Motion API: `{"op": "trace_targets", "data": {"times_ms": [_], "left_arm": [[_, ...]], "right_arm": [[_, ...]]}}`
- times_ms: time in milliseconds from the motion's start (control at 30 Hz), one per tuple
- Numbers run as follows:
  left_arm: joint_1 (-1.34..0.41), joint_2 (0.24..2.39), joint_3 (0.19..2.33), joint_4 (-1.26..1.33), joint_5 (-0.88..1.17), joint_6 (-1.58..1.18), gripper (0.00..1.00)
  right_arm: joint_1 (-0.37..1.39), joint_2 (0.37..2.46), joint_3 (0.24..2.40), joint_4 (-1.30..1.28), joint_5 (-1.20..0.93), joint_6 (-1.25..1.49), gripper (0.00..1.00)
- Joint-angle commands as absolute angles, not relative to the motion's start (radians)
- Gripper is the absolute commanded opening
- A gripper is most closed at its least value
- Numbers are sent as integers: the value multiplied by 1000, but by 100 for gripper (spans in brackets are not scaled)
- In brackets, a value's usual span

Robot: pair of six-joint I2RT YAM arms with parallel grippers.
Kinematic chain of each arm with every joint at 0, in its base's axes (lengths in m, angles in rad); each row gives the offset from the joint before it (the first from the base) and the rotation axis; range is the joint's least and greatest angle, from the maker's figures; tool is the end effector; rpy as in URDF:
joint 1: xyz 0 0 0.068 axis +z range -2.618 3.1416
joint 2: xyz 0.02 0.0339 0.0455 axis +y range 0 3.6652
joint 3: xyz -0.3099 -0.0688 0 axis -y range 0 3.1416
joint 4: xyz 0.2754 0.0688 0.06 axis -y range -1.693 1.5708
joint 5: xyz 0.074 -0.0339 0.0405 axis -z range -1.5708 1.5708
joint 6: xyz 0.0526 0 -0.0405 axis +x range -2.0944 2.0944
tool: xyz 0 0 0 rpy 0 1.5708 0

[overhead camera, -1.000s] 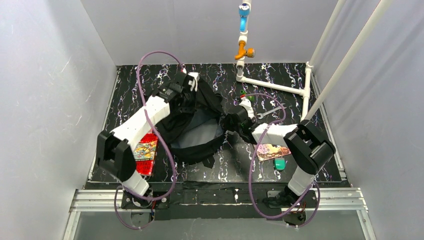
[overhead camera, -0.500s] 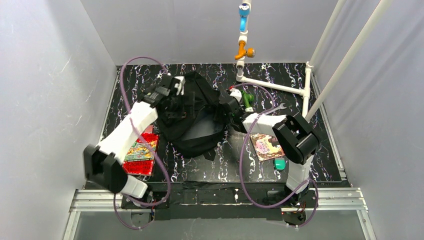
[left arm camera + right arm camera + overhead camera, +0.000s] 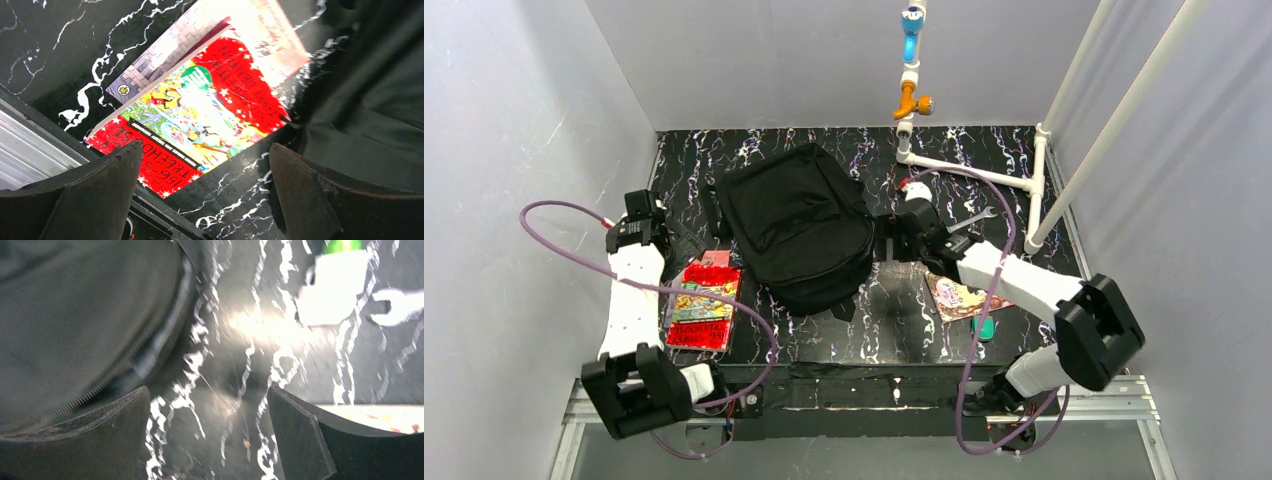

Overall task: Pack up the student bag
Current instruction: Unzip the student bag at the center of the board, then pick up the book from the center of the board.

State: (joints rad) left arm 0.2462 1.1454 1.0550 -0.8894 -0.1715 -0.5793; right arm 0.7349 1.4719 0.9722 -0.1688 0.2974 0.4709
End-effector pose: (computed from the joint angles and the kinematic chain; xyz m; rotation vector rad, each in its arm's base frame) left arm 0.2324 0.0677 0.3262 -1.0757 2.2914 0.0868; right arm 0.2755 0.2282 0.2656 -0.1325 2.2218 0.3359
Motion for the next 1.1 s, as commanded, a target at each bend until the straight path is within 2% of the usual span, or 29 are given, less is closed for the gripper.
{"op": "trace_targets", "data": {"times_ms": [0,133,233,467,567,733,867,933,1067], "left_arm": [[273,1214,1025,-867,-201,-618,98],[278,1287,1045,-785,-173,-493,98],[281,1347,1077,-763,-236,-407,98],[280,1476,1089,-687,-231,-286,98],[279,1501,1107,-697,-190,-256,98],[280,1509,1082,-667,-177,-246,86],[279,1536,1078,-662,-130,-269,73],[279,1563,1080,-668,-115,-284,69],[279,1599,1085,-683,-96,-311,66]], "right_arm": [[805,1348,897,-275,342,488,94],[1038,1310,973,-261,448,513,94],[1151,1372,1052,-156,379,533,95],[1221,1682,1184,281,69,788,93],[1226,1829,1280,296,38,900,87],[1226,1993,1331,360,35,1009,81],[1226,2123,1451,290,14,1001,76],[1226,2160,1487,290,32,1014,71],[1225,2217,1543,265,81,1002,70]]}}
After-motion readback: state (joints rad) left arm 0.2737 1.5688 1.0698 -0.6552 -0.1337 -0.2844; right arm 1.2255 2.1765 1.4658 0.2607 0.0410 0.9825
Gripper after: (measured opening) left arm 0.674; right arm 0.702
